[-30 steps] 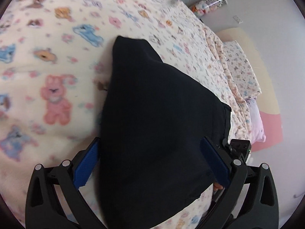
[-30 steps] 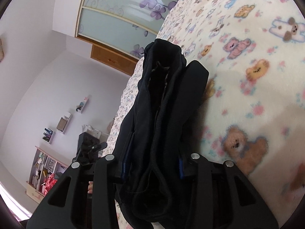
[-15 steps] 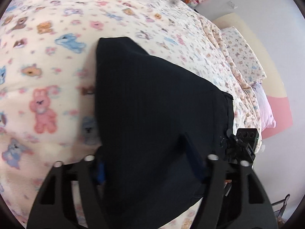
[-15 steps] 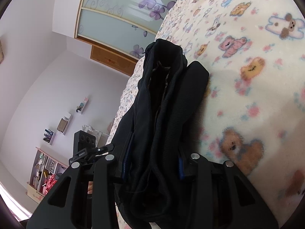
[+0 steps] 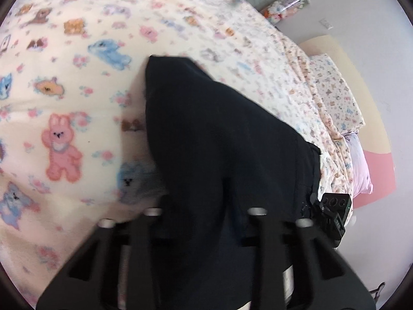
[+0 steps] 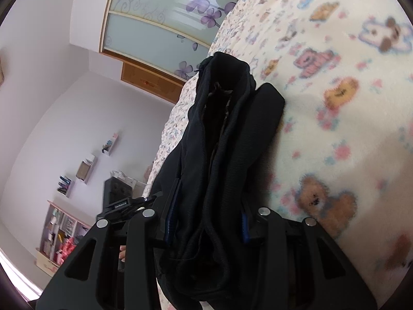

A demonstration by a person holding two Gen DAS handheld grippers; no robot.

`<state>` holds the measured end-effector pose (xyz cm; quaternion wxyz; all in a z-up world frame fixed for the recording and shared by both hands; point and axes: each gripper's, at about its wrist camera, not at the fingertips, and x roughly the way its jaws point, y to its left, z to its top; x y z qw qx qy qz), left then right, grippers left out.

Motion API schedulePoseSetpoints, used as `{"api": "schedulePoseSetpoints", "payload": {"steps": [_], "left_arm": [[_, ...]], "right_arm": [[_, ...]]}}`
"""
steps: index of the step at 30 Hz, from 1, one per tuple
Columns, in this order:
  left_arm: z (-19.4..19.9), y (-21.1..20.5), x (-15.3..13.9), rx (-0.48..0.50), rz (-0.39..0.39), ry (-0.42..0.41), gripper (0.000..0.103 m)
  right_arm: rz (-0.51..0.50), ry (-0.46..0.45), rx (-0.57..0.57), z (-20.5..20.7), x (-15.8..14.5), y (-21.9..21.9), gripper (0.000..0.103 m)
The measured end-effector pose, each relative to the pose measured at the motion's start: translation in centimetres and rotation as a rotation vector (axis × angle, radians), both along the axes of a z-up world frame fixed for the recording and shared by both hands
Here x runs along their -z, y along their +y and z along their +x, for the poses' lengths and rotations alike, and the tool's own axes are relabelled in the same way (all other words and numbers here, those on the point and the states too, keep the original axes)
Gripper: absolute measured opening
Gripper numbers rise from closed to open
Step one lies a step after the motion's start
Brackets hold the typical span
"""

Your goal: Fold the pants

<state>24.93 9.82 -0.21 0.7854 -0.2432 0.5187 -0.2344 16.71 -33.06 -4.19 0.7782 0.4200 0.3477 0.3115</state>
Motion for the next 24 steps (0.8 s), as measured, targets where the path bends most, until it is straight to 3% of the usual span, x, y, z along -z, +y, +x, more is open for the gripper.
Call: {"api": "schedulePoseSetpoints", "payload": {"steps": [4, 15, 24], "left_arm": [[-1.3, -0.9, -2.1, 0.023, 0.067, -0.082, 0.014], [-2.7, -2.1, -6.8, 0.039, 0.052, -0.222, 0.013], [0.0, -3.0, -9.8, -0.026, 0.039, -0.324, 0.013]], "right_arm": [[0.037, -0.015, -0.001, -0.1, -0.5, 0.0, 0.037], [0.042, -0.073, -0.044, 1.6, -4.2, 0.5, 0.037], [-0.004, -0.143, -0.042, 6.5, -8.4, 0.4, 0.037]]}}
